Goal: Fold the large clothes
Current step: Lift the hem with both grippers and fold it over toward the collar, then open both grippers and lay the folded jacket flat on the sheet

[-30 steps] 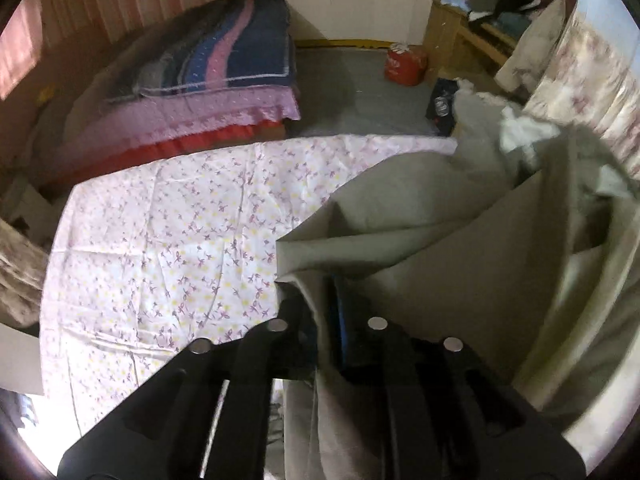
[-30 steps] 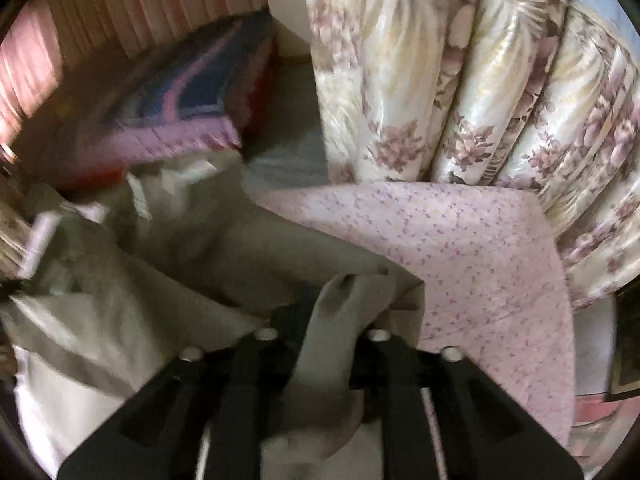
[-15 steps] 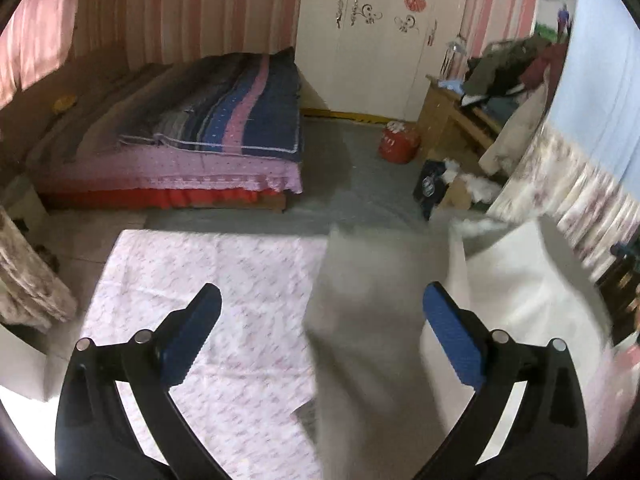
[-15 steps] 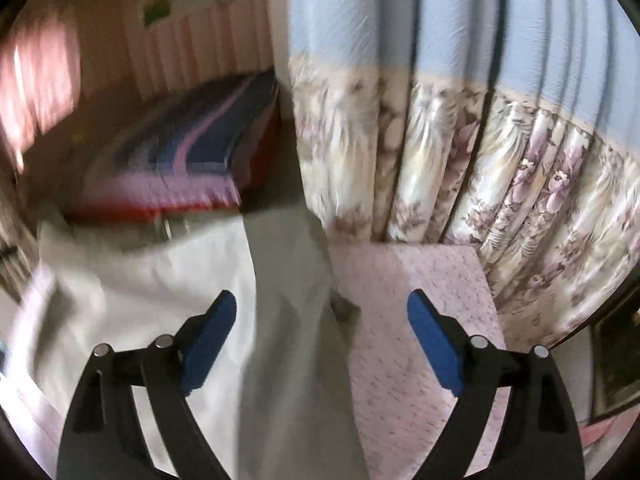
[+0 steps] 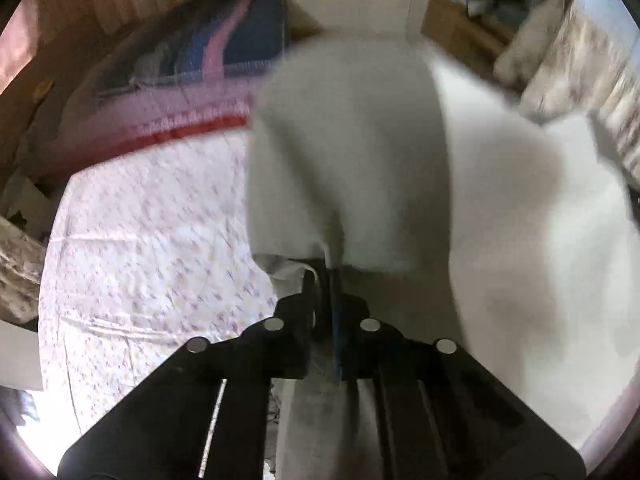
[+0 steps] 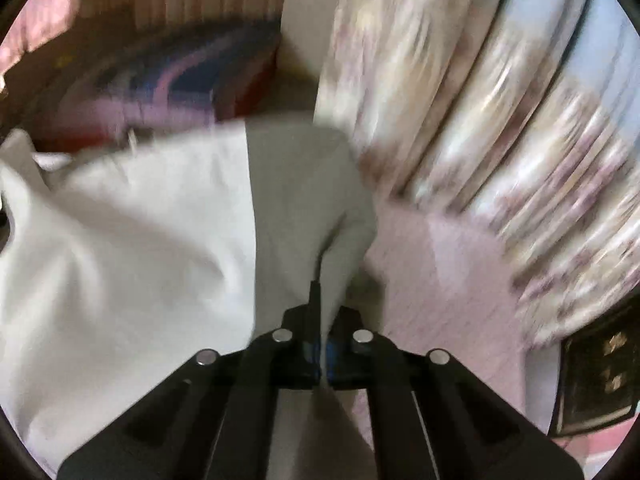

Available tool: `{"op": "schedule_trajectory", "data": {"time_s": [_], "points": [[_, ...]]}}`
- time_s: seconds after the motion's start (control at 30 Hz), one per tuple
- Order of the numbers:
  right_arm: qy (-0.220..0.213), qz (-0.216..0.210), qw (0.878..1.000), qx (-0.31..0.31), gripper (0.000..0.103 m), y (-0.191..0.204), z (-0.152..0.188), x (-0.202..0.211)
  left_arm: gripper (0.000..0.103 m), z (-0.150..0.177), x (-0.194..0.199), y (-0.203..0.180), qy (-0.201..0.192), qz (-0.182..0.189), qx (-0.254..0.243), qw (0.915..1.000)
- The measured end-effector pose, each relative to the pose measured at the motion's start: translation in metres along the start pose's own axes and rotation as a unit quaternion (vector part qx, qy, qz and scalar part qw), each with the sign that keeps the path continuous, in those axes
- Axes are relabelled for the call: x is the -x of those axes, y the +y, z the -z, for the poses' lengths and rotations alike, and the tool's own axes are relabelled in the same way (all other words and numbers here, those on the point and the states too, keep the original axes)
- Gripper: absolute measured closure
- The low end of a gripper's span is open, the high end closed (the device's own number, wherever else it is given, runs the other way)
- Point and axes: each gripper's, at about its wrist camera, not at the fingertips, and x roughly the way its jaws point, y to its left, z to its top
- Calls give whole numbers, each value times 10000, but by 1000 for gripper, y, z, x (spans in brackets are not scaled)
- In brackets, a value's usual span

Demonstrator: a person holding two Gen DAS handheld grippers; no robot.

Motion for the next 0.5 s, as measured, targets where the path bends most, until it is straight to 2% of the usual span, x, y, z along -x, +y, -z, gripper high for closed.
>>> {"op": "schedule_trajectory", "data": {"time_s": [0.07,0.13,0.17,0.2,0.23,0.27,0.33,0.4,0.5], "points": [[-854,14,9961,-240,102,-10,0,44,101,6,42,9,-871,168,206,9958],[-1678,-81,9844,-520,102,-22,9,87,101,14,78,11,-1609,281,254,9862],[-1862,-33,9808,-581,102,-26,13,96,101,18,86,11,-1806,227,250,9830],[-1909,99,9799,-573,102,-28,14,95,101,17,84,10,-1797,68,224,9834],[-1874,211,9806,-541,102,-31,13,86,100,15,74,11,-1743,-92,211,9844],[-1660,242,9844,-530,102,-34,12,72,99,12,63,11,-1608,-89,184,9868],[-943,197,9928,-715,102,-44,9,24,98,4,35,9,-1175,-193,159,9928],[-169,368,9978,-531,101,-44,11,-24,98,1,-1,7,-659,-593,21,9961],[258,684,9973,-95,100,-31,15,-51,97,2,-20,-1,-233,-777,-206,9965]]}}
